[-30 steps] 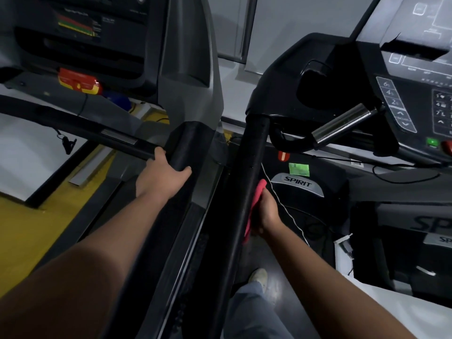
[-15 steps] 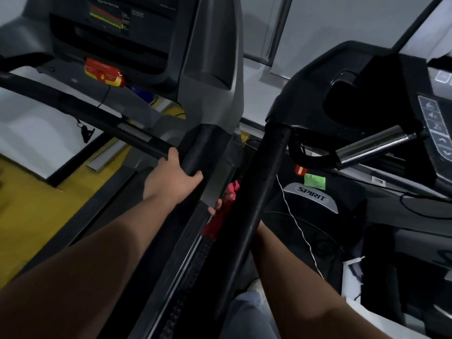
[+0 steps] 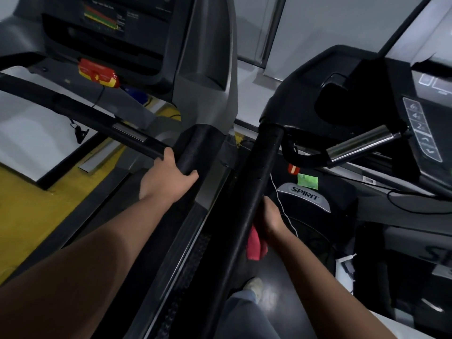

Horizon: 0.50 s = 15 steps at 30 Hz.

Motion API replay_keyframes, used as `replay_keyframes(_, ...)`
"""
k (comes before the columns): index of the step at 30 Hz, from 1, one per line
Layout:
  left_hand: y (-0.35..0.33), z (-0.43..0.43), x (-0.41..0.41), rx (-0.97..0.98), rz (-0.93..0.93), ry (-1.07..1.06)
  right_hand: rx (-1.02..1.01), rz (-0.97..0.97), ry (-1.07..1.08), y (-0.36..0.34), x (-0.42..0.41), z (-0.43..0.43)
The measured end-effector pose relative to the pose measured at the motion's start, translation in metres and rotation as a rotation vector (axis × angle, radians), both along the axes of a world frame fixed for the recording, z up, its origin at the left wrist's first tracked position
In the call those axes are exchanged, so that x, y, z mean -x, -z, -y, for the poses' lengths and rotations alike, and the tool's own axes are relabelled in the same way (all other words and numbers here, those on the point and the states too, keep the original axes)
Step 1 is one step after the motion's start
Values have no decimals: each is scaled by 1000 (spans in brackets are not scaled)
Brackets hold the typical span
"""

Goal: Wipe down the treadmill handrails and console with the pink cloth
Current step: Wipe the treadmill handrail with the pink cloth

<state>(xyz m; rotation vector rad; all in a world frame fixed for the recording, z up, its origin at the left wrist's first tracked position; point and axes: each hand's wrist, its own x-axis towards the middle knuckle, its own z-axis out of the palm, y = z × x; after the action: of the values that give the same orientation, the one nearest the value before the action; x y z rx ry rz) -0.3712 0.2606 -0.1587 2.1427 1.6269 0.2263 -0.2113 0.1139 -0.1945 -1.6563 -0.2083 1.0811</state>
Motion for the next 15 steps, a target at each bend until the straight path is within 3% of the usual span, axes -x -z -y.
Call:
replay_keyframes(3, -1, 1, 0, 1, 4, -3, 105, 244, -102, -5, -4, 10)
replay_keyframes(7, -2, 2, 0, 0, 1, 5, 131, 417, -49, -12, 1, 21)
replay_keyframes(15, -5, 4, 0, 5, -24, 7, 174, 1041, -223, -53, 28, 16)
